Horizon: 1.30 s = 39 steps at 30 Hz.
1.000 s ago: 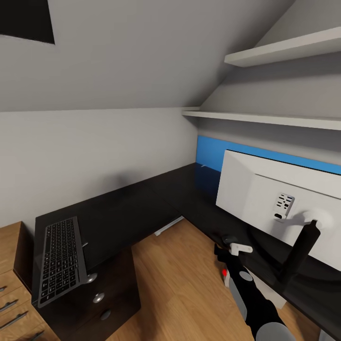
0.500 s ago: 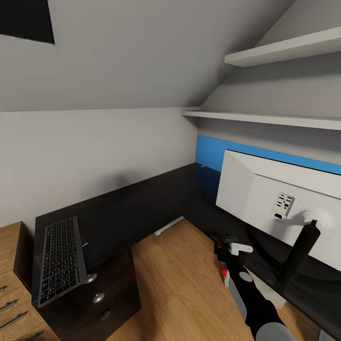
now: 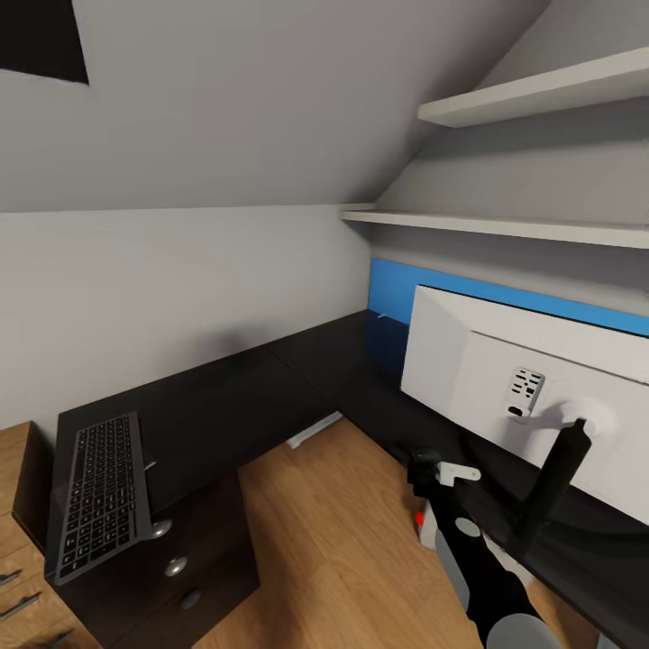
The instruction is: In the bedroom, organize the workspace by keeping the computer under the desk, ensuring the monitor is on the desk, placing the keyboard on the desk next to the monitor, placing the mouse on the desk next to the keyboard, moving the folder from the swivel chair onto the desk next to the mouse, stacking the notebook on top of the folder with the pen on top of the notebook, and positioning the swivel chair next to the desk.
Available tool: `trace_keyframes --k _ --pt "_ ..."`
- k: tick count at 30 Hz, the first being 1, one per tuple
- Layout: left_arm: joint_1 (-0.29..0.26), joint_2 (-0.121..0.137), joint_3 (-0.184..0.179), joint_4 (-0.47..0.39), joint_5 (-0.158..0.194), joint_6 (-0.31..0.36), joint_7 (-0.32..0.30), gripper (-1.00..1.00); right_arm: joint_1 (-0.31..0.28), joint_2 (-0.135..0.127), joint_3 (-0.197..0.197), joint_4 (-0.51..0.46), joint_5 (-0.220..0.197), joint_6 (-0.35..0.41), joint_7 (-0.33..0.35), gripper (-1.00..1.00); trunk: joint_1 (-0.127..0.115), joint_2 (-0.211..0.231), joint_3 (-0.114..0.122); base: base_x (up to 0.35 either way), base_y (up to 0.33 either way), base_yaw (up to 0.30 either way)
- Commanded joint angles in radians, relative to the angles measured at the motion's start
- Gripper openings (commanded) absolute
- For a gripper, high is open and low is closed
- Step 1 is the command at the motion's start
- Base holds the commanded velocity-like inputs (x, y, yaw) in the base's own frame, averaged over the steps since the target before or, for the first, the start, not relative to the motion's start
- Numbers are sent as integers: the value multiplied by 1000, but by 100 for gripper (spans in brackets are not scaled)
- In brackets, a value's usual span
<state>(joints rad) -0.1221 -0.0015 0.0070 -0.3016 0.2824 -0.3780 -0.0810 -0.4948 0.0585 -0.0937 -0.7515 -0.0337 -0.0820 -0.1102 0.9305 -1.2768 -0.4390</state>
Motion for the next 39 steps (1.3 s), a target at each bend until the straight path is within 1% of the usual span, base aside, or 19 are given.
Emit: trace_keyframes --k 1,9,26,39 --pt "-1 0 1 1 11 -2 -8 100 -1 1 -1 1 -3 -4 0 100 0 -1 -1 0 -236 0" --pt "-1 0 0 0 9 -12 -9 100 -1 1 -1 7 -3 -5 0 100 0 -1 -1 0 -94 0" --pt "-1 -1 -5 -1 8 -28 -9 100 -1 0 -1 9 -3 -5 -1 100 0 -1 -1 0 -8 0" --pt "-1 -2 -5 -1 9 -28 -7 100 -1 0 -1 9 -3 -5 -3 100 50 -92 -42 0 0 0"
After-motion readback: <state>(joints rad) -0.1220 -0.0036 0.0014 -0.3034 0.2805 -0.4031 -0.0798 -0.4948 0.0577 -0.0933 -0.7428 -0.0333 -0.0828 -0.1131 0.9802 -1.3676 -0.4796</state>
